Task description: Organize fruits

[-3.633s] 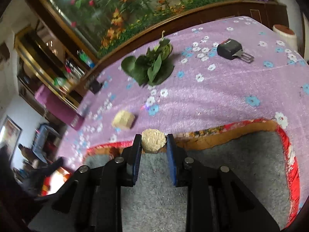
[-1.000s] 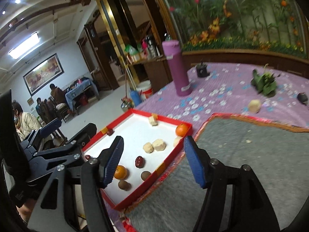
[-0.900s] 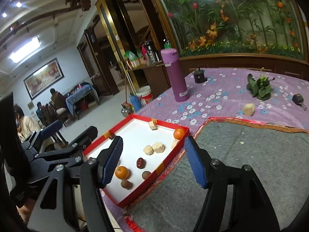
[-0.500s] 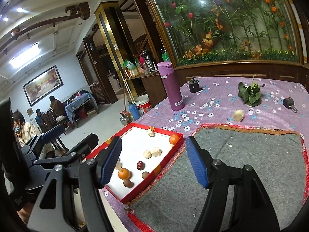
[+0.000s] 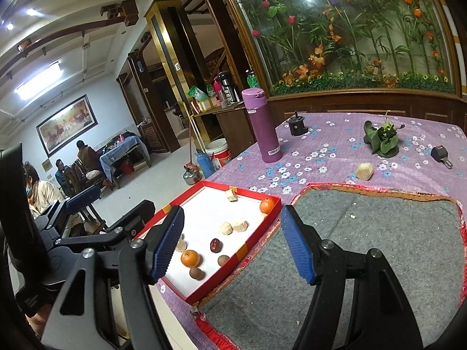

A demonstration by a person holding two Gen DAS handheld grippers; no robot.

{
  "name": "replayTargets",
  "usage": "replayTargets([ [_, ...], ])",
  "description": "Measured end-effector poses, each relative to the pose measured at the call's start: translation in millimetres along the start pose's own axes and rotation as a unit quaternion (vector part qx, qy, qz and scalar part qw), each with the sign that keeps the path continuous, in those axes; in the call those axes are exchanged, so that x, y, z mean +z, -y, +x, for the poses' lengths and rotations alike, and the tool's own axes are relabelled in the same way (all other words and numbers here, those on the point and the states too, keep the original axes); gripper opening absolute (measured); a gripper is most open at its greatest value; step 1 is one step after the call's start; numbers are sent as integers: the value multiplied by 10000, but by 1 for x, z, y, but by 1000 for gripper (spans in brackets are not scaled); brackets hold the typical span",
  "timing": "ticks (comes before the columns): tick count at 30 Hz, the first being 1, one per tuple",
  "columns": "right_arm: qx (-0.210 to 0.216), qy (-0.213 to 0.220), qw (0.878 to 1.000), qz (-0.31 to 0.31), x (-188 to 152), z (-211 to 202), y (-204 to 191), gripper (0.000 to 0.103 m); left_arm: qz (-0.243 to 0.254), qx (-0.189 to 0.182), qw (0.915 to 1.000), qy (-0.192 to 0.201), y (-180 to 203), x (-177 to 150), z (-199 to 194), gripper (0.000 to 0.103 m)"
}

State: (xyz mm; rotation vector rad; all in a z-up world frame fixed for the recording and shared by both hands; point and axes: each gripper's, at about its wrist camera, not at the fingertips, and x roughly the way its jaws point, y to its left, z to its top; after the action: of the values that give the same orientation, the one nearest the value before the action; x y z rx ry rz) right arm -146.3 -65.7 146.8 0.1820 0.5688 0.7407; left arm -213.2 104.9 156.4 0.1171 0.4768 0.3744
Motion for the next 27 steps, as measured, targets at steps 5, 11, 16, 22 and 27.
replayTargets([
  [5,-11,-26,10000,-69,-1,5,-5,70,-39,22,10000,-69,-4,-1,3,103],
  [11,4,-2,10000,-100,-1,7,-7,70,-78,58,9999,-112,-8,-3,6,103],
  [16,18,-22,9999,-123,-1,8,-8,70,-88,69,9998,-170,-11,-6,9,103],
  [22,24,-51,9998,-196,-2,11,-14,70,-101,117,9997,-196,-14,-8,11,103],
  [27,24,-81,9997,-247,-4,15,-20,70,-162,116,9996,-209,-20,-11,11,103],
])
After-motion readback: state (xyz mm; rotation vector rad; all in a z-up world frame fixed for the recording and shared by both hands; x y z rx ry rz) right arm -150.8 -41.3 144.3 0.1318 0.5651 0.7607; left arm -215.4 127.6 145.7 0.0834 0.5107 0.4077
